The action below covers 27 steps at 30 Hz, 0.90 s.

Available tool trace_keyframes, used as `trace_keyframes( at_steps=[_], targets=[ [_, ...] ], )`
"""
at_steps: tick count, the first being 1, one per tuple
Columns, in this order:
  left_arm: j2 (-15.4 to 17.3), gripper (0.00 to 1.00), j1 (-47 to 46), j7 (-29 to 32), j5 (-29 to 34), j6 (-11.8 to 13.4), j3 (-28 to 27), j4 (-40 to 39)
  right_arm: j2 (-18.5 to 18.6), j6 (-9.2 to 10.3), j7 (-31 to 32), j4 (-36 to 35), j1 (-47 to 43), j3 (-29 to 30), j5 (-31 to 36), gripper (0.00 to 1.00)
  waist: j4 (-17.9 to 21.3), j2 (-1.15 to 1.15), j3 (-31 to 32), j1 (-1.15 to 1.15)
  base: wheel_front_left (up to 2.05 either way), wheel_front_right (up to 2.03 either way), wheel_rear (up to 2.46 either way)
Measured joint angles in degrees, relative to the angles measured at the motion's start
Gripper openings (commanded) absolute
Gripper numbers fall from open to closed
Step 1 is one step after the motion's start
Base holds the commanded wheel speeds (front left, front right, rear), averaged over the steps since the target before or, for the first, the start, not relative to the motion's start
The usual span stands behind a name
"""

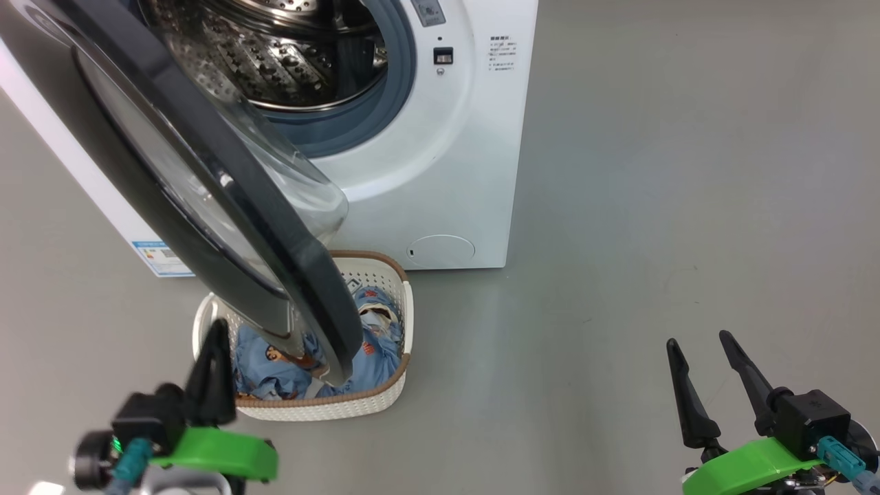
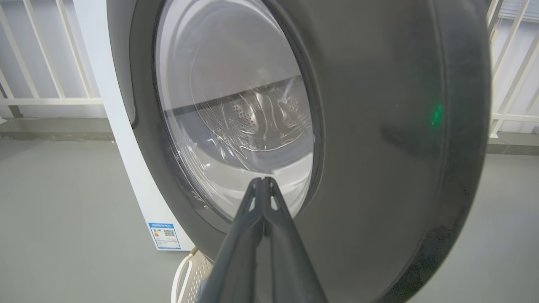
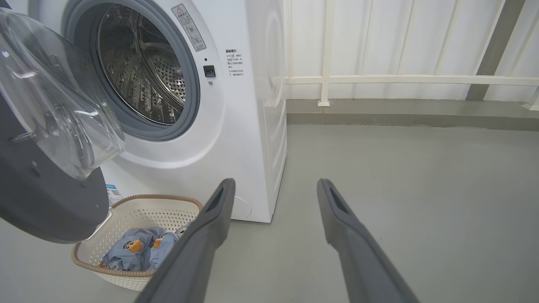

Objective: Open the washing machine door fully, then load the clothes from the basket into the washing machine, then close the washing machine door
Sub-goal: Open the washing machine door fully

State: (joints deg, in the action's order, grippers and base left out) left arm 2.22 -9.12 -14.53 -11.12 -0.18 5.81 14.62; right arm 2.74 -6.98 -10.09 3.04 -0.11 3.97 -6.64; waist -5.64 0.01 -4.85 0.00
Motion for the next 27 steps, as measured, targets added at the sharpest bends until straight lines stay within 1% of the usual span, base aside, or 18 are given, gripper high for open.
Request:
trace_keyframes(
  at_steps=[2, 9, 14, 16, 20, 24, 27],
  targets=[
    [0.57, 0.0, -0.87, -0.01, 0.68, 0.12, -0.99, -1.45, 0.0, 0.0, 0.0, -0.01, 0.0, 0.01, 0.0, 1.0, 0.13, 0.0, 0.06, 0.0, 0.0, 0.0, 0.0],
    [3.08, 0.0, -7.04, -0.02, 3.02, 3.45, -5.42, -10.34, -0.02, 0.0, 0.0, -0.22, -0.18, 0.09, 0.0, 1.0, 0.23, 0.0, 0.52, 0.0, 0.0, 0.0, 0.0],
    [3.15, 0.0, -12.35, -0.19, 5.1, 4.78, -5.09, -18.22, -0.03, 0.0, 0.0, -0.35, -1.2, 0.0, 0.0, 1.0, -0.09, 0.0, 1.2, 0.0, 0.0, 0.0, 0.0],
    [2.98, 0.0, -13.81, -0.19, 5.49, 4.78, -3.57, -20.81, -0.05, 0.0, 0.02, -0.35, -1.62, -0.11, 0.0, 1.0, -0.16, 0.0, 1.54, 0.0, 0.0, 0.0, 0.0],
    [1.69, 0.0, -15.16, 0.22, 6.11, 4.01, 1.69, -24.83, -0.07, 0.0, 0.26, -0.68, -2.04, -0.36, 0.0, 1.0, -0.12, 0.0, 2.14, 0.0, 0.0, 0.0, 0.0],
    [0.92, 0.0, -15.63, 2.74, 6.01, 2.82, 8.18, -26.92, -0.08, 0.0, 0.52, -0.92, -2.35, -0.56, 0.0, 1.0, 0.1, 0.0, 2.28, 0.0, 0.0, 0.0, 0.0],
    [0.49, 0.0, -15.63, 5.21, 4.65, 1.62, 13.48, -27.37, -0.08, 0.0, 0.74, -1.2, -2.36, -0.82, 0.0, 1.0, 0.41, 0.0, 2.21, 0.0, 0.0, 0.0, 0.0]
  ],
)
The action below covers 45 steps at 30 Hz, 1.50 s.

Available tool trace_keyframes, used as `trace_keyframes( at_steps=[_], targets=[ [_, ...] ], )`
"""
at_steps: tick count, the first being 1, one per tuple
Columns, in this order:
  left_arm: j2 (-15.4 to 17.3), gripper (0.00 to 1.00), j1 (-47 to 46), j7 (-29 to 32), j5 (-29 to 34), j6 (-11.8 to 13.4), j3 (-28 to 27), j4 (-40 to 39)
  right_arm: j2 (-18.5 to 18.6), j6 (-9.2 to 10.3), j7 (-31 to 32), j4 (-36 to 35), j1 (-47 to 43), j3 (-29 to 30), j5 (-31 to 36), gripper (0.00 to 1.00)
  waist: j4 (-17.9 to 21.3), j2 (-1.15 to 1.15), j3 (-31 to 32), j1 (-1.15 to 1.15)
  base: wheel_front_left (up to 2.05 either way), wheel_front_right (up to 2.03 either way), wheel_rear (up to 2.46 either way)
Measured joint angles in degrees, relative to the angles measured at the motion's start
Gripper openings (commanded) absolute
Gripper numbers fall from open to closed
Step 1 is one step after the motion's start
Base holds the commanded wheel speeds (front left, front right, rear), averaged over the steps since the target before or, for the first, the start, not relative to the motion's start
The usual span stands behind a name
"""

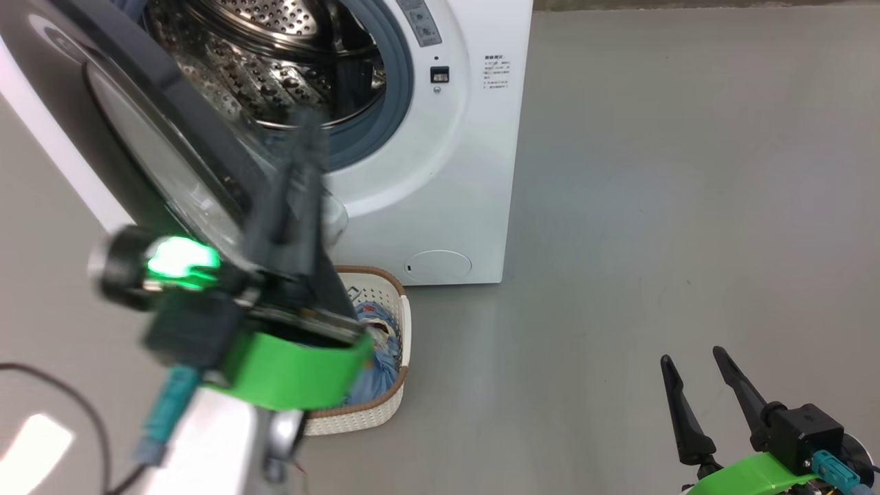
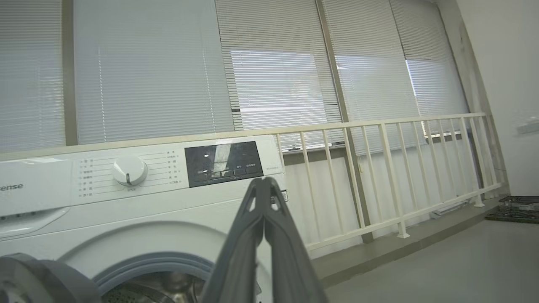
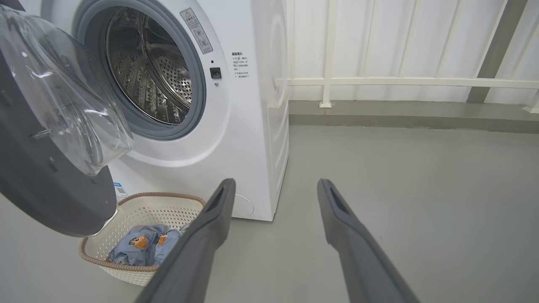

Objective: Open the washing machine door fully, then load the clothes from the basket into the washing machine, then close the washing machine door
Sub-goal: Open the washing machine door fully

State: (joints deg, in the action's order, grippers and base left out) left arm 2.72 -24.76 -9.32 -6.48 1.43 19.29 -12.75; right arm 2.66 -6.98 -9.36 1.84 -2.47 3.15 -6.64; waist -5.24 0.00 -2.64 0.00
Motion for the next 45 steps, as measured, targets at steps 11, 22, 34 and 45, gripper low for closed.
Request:
trace_keyframes(
  at_steps=[11, 22, 34, 45],
  targets=[
    [-0.51, 0.0, 3.54, 6.06, -6.57, -0.18, 10.8, 7.65, -0.01, 0.0, 0.02, -0.64, -0.04, -0.22, 0.0, 1.0, 0.69, 0.0, -0.65, 0.0, 0.0, 0.0, 0.0],
    [-0.49, 0.0, 3.95, 5.63, -8.01, 3.39, 10.98, 21.27, -0.01, 0.0, 0.02, -1.56, 0.01, -0.14, 0.62, 1.0, 1.08, 0.0, -2.0, 0.0, 0.0, 0.0, 0.0],
    [-0.77, 0.0, 3.97, 2.65, -10.9, 7.22, 8.44, 28.1, -0.01, 0.0, 0.18, -2.46, 0.03, -0.01, 0.62, 1.0, 0.94, 0.0, -2.26, 0.0, 0.0, 0.0, 0.0],
    [-1.29, 0.0, 5.32, 0.98, -12.95, 8.68, 8.17, 27.97, -0.01, 0.0, 0.18, -2.54, 0.11, 0.03, 0.6, 1.0, 0.54, 0.0, -2.98, 0.0, 0.0, 0.0, 0.0]
  ],
)
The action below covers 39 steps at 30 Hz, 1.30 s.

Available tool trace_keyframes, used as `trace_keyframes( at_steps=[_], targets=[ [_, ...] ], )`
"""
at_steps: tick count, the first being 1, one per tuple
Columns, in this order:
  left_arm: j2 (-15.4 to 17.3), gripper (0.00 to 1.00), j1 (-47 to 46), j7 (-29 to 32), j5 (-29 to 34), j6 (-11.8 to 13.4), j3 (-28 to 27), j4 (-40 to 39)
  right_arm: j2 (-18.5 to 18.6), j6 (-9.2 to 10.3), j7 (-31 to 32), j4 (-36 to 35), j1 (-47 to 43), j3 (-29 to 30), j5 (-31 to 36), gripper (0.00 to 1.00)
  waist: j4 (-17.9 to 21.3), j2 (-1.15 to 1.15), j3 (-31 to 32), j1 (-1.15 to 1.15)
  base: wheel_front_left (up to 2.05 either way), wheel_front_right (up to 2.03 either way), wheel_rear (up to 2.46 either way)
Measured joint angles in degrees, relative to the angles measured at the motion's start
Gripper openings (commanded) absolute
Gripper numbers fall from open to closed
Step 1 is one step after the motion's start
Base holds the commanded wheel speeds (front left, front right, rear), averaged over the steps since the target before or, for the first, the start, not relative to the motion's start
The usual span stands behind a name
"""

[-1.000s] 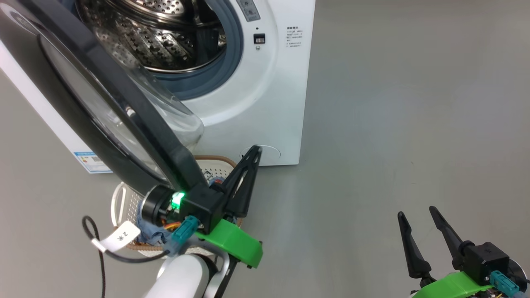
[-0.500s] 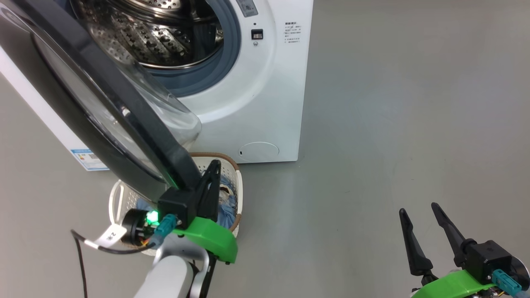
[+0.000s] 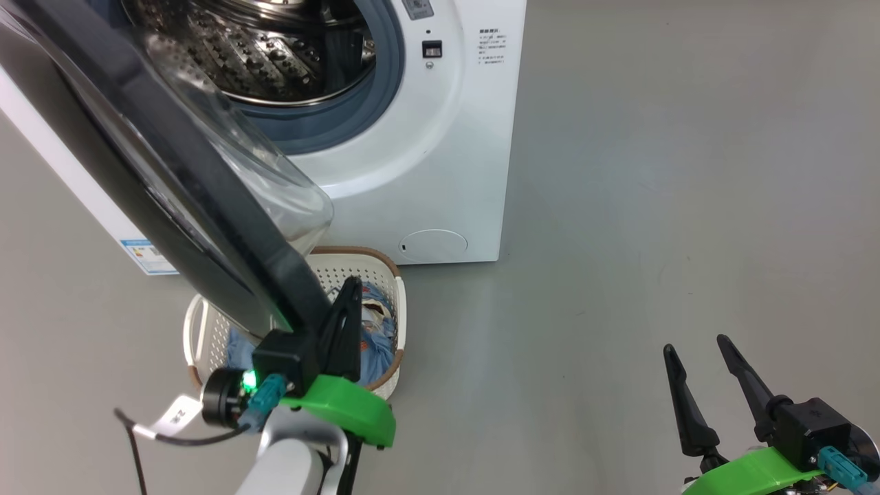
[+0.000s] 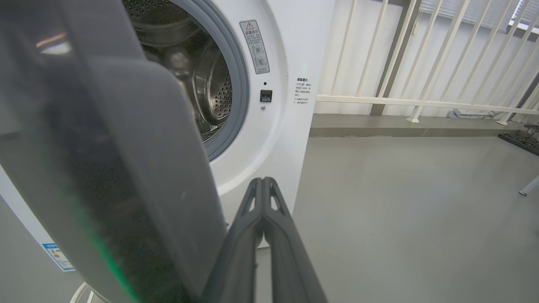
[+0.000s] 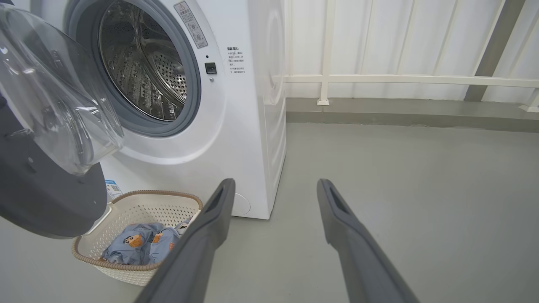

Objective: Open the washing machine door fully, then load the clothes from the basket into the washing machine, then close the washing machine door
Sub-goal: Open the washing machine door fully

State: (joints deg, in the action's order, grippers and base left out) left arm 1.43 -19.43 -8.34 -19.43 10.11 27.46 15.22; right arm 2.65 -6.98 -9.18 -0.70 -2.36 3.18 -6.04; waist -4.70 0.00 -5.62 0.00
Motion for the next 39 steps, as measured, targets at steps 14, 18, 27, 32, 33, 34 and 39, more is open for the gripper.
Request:
trace_keyframes(
  at_steps=[14, 18, 27, 32, 33, 34, 39],
  targets=[
    [2.29, 0.0, 7.71, -0.81, -0.92, 3.34, -1.52, -8.12, 0.0, 0.0, 0.01, -0.01, 0.04, 0.77, 0.0, 1.0, -1.93, 0.0, -0.86, 0.0, 0.0, 0.0, 0.0],
    [2.65, 0.0, 10.22, -0.78, -0.92, 4.99, -2.05, -10.91, 0.0, 0.0, 0.04, -0.11, 0.04, 0.88, 0.01, 1.0, -2.98, 0.0, -0.88, 0.0, 0.0, 0.0, 0.0],
    [4.46, 0.0, 14.88, -0.29, -0.94, 7.91, -3.8, -15.7, 0.0, 0.0, 0.6, -0.98, 0.05, 1.05, 0.01, 1.0, -5.72, 0.0, -0.96, 0.0, 0.0, 0.0, 0.0],
    [5.58, 0.0, 16.34, -0.23, -0.93, 9.55, -5.14, -16.89, 0.0, 0.0, 1.04, -1.29, 0.05, 1.09, 0.59, 1.0, -7.4, 0.0, -1.09, 0.0, 0.0, 0.0, 0.0],
    [5.79, 0.0, 16.73, -0.24, -0.94, 9.88, -5.65, -17.1, 0.0, 0.0, 1.04, -1.4, 0.05, 1.1, 0.59, 1.0, -7.73, 0.0, -1.13, 0.0, 0.0, 0.0, 0.0],
    [5.98, 0.0, 17.0, -0.24, -0.94, 10.16, -6.16, -17.17, 0.0, 0.0, 1.04, -1.47, 0.05, 1.12, 0.6, 1.0, -8.06, 0.0, -1.18, 0.0, 0.0, 0.0, 0.0],
    [7.24, 0.0, 18.18, -0.41, -1.59, 11.59, -9.24, -17.5, 0.0, 0.0, 1.12, -2.13, 0.08, 1.18, 1.19, 1.0, -9.61, 0.0, -1.65, 0.0, 0.0, 0.0, 0.0]
  ],
)
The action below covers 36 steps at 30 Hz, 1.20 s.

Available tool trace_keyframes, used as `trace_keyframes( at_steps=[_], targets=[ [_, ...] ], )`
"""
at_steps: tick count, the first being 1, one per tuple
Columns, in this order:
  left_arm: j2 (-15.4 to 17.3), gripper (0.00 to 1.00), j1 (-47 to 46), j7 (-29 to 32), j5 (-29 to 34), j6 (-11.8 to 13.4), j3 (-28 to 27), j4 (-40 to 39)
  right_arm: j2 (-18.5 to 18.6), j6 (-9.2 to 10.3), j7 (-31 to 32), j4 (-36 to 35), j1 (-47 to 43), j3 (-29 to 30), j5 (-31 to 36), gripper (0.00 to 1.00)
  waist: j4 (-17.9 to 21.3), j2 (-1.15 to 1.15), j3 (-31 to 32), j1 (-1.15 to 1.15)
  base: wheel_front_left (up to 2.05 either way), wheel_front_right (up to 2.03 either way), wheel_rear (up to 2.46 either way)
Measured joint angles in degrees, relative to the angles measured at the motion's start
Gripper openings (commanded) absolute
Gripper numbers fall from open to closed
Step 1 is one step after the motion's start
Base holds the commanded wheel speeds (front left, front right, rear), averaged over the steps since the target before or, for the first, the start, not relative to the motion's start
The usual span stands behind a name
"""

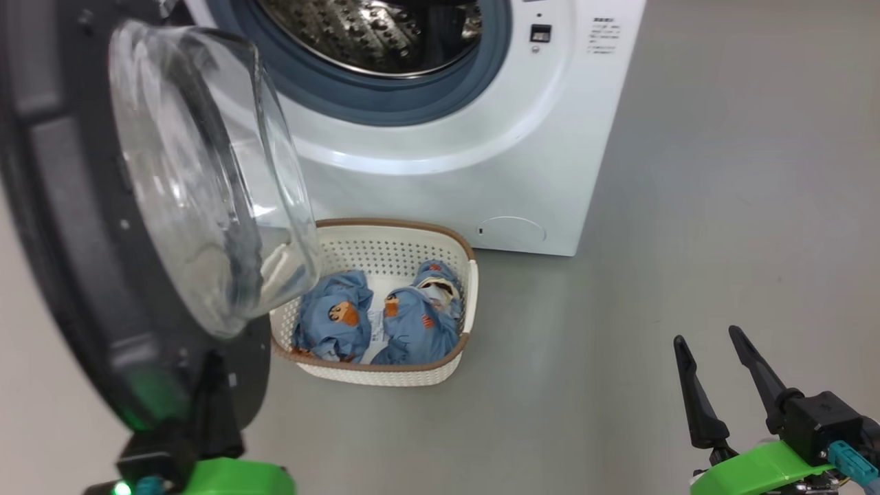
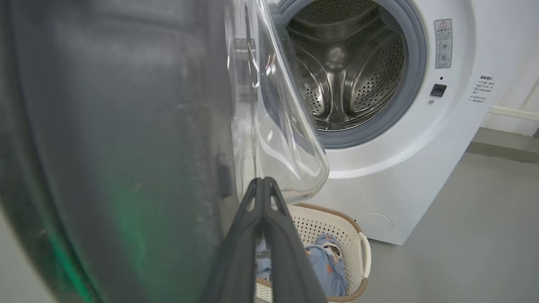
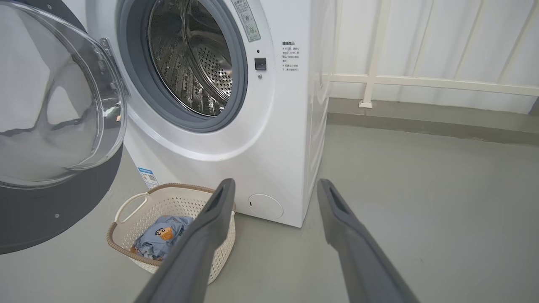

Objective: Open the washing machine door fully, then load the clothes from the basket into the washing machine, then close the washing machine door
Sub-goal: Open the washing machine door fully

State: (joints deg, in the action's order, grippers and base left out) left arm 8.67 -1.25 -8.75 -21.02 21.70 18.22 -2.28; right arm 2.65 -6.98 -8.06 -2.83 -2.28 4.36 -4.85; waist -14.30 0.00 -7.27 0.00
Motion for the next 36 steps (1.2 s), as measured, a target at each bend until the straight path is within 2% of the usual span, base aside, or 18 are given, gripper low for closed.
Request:
trace_keyframes(
  at_steps=[4, 9, 19, 22, 31, 36],
  targets=[
    [0.85, 0.0, 0.09, -0.8, -0.86, 1.32, -2.94, -0.03, 0.0, 0.0, 0.6, -0.96, 0.15, -0.02, 0.88, 1.0, -1.0, 0.0, -0.77, 0.0, 0.0, 0.0, 0.0],
    [1.85, 0.0, 0.02, -1.54, -1.98, 1.75, -5.78, 0.04, 0.0, 0.0, 1.54, -2.25, 0.37, -0.11, 1.52, 1.0, -2.0, 0.0, -2.13, 0.0, 0.0, 0.0, 0.0],
    [2.5, 0.0, -3.51, -4.55, -5.02, 1.63, -12.24, 5.01, 0.02, 0.0, 3.04, -3.98, 1.51, 0.04, 2.34, 1.0, -3.45, 0.0, -4.39, 0.0, 0.0, 0.0, 0.0],
    [2.49, 0.0, -5.27, -5.04, -5.92, 1.07, -14.12, 7.09, 0.03, 0.0, 3.53, -4.52, 1.71, 0.04, 2.49, 1.0, -3.69, 0.0, -5.22, 0.0, 0.0, 0.0, 0.0],
    [2.81, 0.0, -11.48, -5.83, -7.05, -3.03, -19.9, 14.58, 0.05, 0.0, 4.53, -6.06, 3.67, 0.05, 3.35, 1.0, -3.74, 0.0, -8.07, 0.0, 0.0, 0.0, 0.0],
    [3.58, 0.0, -14.56, -5.97, -6.77, -4.42, -24.14, 18.75, 0.08, 0.0, 4.68, -6.21, 4.38, 0.6, 3.34, 1.0, -3.57, 0.0, -9.54, 0.0, 0.0, 0.0, 0.0]
  ],
)
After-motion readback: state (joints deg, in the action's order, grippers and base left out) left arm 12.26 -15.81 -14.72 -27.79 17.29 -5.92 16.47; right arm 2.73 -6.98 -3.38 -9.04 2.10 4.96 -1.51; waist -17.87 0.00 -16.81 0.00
